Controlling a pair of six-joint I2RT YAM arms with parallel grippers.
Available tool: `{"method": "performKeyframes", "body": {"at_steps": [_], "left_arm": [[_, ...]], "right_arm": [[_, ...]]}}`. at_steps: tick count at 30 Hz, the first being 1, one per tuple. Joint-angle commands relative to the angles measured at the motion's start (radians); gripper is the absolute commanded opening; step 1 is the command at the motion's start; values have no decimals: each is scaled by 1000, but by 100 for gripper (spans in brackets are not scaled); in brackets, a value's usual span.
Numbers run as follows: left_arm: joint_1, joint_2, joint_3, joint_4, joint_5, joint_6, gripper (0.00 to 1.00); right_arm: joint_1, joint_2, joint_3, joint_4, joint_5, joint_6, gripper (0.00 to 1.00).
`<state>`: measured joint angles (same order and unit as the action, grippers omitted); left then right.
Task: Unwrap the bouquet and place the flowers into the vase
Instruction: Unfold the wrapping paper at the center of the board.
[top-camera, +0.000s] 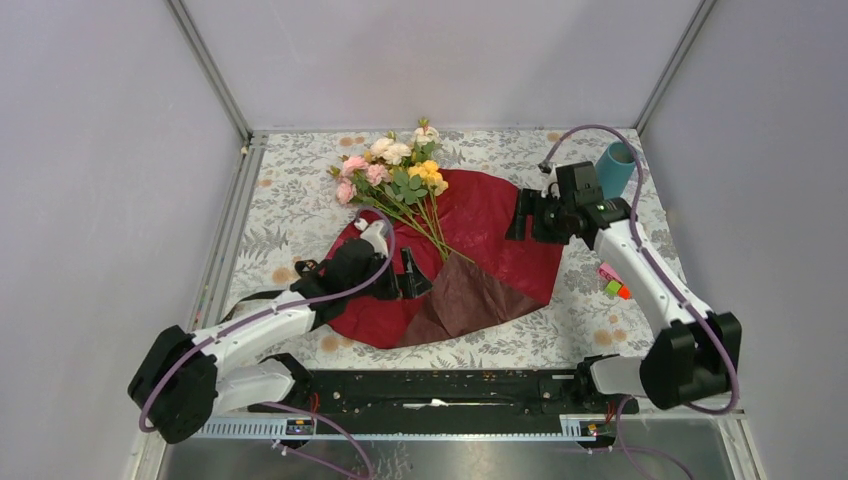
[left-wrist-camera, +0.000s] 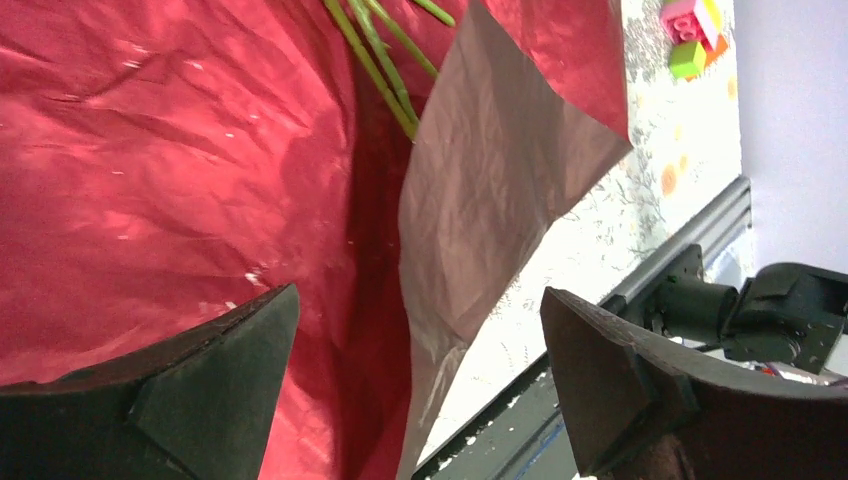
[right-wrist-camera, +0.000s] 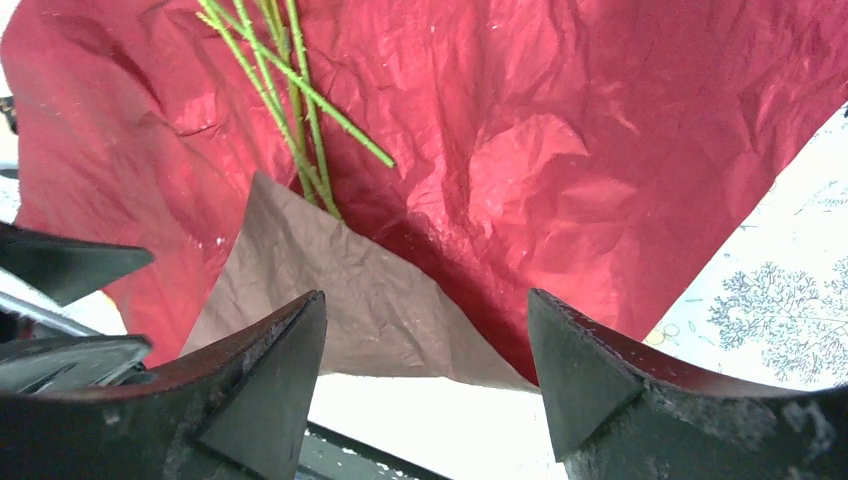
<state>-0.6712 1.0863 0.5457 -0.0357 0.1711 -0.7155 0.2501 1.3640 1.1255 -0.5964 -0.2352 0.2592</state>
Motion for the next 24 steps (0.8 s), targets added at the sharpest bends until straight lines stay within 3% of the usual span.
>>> {"method": "performKeyframes", "body": {"at_steps": [1, 4, 8, 18, 24], "left_arm": [[-45, 70, -12, 184, 74, -58, 99], [-63, 127, -27, 243, 132, -76, 99], [-114, 175, 2, 189, 114, -37, 97], [-237, 192, 21, 168, 85, 16, 72], [-344, 171, 37, 166, 19, 79, 70]], "right_arm": [[8, -116, -37, 14, -35, 7, 80], [8, -140, -37, -24, -22, -15, 80], [8, -173, -30, -70, -4, -38, 80], [9, -224, -25, -106, -54, -23, 79], [35, -255, -22, -111, -96, 11, 79]]}}
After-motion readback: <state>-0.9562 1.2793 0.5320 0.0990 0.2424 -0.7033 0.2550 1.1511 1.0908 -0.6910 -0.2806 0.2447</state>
